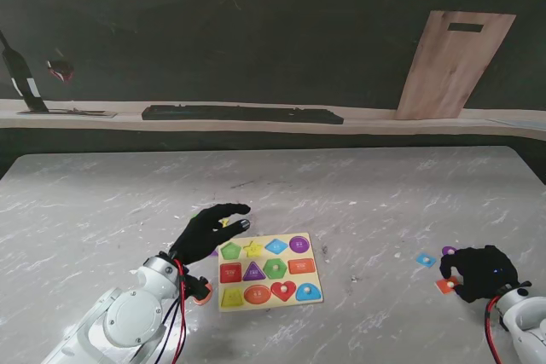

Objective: Fit puzzle pieces into a puzzle board

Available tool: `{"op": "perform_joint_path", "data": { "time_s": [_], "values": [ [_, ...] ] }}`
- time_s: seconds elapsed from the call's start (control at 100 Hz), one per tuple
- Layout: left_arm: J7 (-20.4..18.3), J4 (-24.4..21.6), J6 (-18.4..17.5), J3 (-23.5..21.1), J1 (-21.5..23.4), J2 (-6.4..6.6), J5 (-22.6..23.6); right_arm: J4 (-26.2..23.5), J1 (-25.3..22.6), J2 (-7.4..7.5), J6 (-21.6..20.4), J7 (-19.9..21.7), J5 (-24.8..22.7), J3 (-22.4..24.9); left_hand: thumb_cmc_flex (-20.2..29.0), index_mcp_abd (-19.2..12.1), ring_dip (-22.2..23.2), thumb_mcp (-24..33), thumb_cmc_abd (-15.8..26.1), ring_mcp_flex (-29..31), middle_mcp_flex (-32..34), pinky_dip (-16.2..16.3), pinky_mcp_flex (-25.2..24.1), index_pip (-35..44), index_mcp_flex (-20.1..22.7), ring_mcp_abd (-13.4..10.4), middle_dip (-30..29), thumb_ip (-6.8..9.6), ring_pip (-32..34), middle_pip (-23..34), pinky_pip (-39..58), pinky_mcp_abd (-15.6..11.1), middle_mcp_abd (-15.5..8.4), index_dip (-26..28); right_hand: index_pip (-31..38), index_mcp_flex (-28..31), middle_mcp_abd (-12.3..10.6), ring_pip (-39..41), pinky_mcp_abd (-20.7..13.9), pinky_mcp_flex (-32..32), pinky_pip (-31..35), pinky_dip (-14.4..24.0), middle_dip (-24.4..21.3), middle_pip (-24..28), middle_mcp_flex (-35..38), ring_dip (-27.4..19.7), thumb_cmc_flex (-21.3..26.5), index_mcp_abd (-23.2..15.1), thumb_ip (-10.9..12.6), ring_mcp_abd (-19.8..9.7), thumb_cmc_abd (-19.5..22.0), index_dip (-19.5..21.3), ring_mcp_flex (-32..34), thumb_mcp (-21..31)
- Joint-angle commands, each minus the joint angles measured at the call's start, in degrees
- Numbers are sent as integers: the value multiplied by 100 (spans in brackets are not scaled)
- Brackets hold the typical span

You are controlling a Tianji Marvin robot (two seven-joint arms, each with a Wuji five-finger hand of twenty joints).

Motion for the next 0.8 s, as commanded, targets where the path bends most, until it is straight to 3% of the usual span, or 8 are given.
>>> {"op": "perform_joint_path", "data": {
  "time_s": [0.0, 0.17, 0.29, 0.43, 0.79],
  "values": [
    [-18, -26, 22, 10, 10, 2, -13, 50, -13, 2, 56, 15, -25, -55, 50, -153, 33, -172, 173, 130, -12, 74, -74, -83, 86, -102, -58, -67, -114, -53, -6, 40, -94, -28, 186, 96, -99, 150, -8, 39, 15, -7, -23, -3, 204, 89, 169, -211, -202, -28, -80, -98, 148, -12],
    [-58, -2, 39, 33, -27, 4, -46, 152, 35, 1, 133, -9, 18, -122, 47, -151, 32, -171, 170, 124, -16, 75, -76, -80, 89, -97, -59, -66, -116, -55, -6, 34, -83, -26, 307, 142, -97, 205, -8, 60, 41, 1, -28, 12, 237, 112, 197, -255, -277, -17, -68, -143, 168, -45],
    [-60, 3, 47, 37, -34, 3, -49, 211, 68, -4, 165, -27, 69, -162, 45, -160, 33, -171, 170, 132, -8, 77, -73, -79, 90, -103, -56, -66, -113, -50, -2, 34, -96, -25, 758, 211, -112, 251, -2, 78, 72, -5, -77, 17, 357, 115, 388, -432, -399, -11, 48, -459, 216, -216],
    [-61, 5, 49, 40, -38, 3, -54, 258, 94, -8, 192, -69, 101, -208, 47, -153, 33, -170, 165, 131, -7, 77, -75, -77, 88, -106, -56, -67, -113, -51, -2, 35, -88, -25, 1076, 805, -213, 297, 16, 161, 130, -12, -184, -28, 804, 102, 550, -475, -406, 4, 304, -644, 405, -280],
    [-15, -26, 35, 16, -5, -4, -39, -44, 12, -143, -41, -482, 481, -123, 53, -149, 30, -168, 163, 128, -14, 73, -81, -75, 82, -105, -57, -66, -119, -53, -9, 37, -93, -24, 1268, 1157, 51, 489, 23, 392, 356, 9, -300, 78, 1174, 146, 628, -78, -411, 124, 141, -940, 706, -89]
  ]
}}
